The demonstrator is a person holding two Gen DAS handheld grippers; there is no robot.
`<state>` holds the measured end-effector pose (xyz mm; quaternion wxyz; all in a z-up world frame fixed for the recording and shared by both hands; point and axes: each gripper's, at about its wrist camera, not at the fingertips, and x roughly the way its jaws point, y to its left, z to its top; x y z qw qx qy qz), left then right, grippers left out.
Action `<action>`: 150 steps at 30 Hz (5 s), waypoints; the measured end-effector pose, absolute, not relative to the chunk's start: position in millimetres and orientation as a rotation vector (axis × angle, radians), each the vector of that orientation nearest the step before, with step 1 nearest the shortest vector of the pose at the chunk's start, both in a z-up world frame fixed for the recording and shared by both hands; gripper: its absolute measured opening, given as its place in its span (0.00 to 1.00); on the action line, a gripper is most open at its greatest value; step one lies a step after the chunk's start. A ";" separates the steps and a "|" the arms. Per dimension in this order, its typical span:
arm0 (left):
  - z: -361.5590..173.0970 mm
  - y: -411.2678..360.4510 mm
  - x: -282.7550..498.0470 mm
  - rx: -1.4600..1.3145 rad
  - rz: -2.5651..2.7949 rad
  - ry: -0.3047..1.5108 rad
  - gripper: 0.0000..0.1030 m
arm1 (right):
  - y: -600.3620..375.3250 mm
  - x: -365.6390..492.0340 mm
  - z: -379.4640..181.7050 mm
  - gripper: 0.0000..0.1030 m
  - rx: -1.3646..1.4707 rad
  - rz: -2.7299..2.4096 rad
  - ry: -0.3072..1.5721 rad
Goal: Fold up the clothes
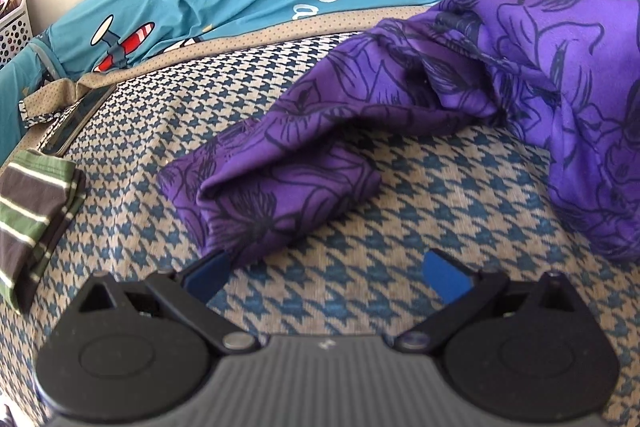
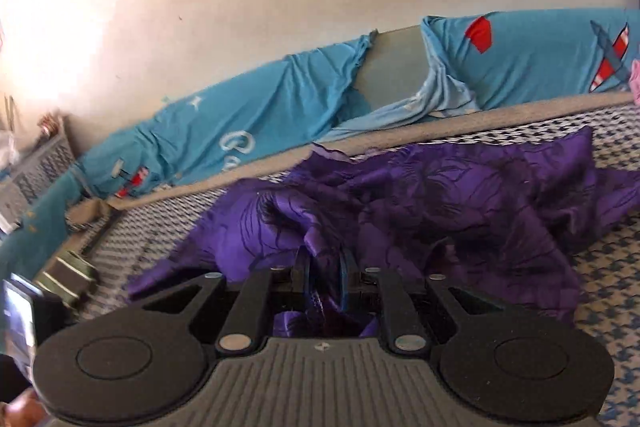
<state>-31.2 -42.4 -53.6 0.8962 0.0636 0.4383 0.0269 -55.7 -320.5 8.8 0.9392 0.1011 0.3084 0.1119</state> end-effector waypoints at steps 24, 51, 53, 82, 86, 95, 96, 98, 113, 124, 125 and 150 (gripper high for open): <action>-57.8 -32.3 -59.5 0.118 0.076 0.911 1.00 | -335.9 -109.4 14.3 0.35 0.147 0.144 0.548; -58.2 -21.7 -59.1 0.069 0.099 0.918 1.00 | -209.3 -140.3 -49.7 0.39 -0.386 0.260 0.526; -57.8 -19.2 -58.8 0.061 0.108 0.917 1.00 | -205.0 -145.7 -47.6 0.39 -0.401 0.311 0.500; -25.0 11.9 -67.6 0.053 0.284 0.758 1.00 | -186.0 -165.4 -32.8 0.06 -0.043 0.781 0.574; -10.8 26.1 -73.2 0.029 0.338 0.696 1.00 | -163.8 -185.2 -39.3 0.10 -0.099 0.897 0.592; -10.7 22.8 -78.4 0.042 0.324 0.696 1.00 | -182.3 -191.2 -21.5 0.27 -0.080 0.867 0.542; -10.6 19.9 -78.7 0.048 0.316 0.692 1.00 | -185.9 -190.4 -18.3 0.30 -0.069 0.856 0.537; -10.2 13.8 -79.3 0.058 0.302 0.686 1.00 | -192.6 -189.0 -12.7 0.36 -0.052 0.834 0.527; -18.4 -55.3 -92.3 0.140 0.012 0.707 1.00 | -279.1 -140.8 3.4 0.38 -0.096 0.336 0.575; -48.5 -96.5 -98.5 0.217 -0.153 0.770 1.00 | -341.0 -63.7 -26.4 0.44 -0.007 0.067 0.710; -50.4 -96.6 -97.7 0.214 -0.152 0.774 1.00 | -342.3 -58.7 -31.5 0.44 0.000 0.059 0.723; -50.2 -69.9 -91.6 0.173 -0.034 0.771 1.00 | -438.2 -170.6 12.6 0.44 0.285 -0.563 0.522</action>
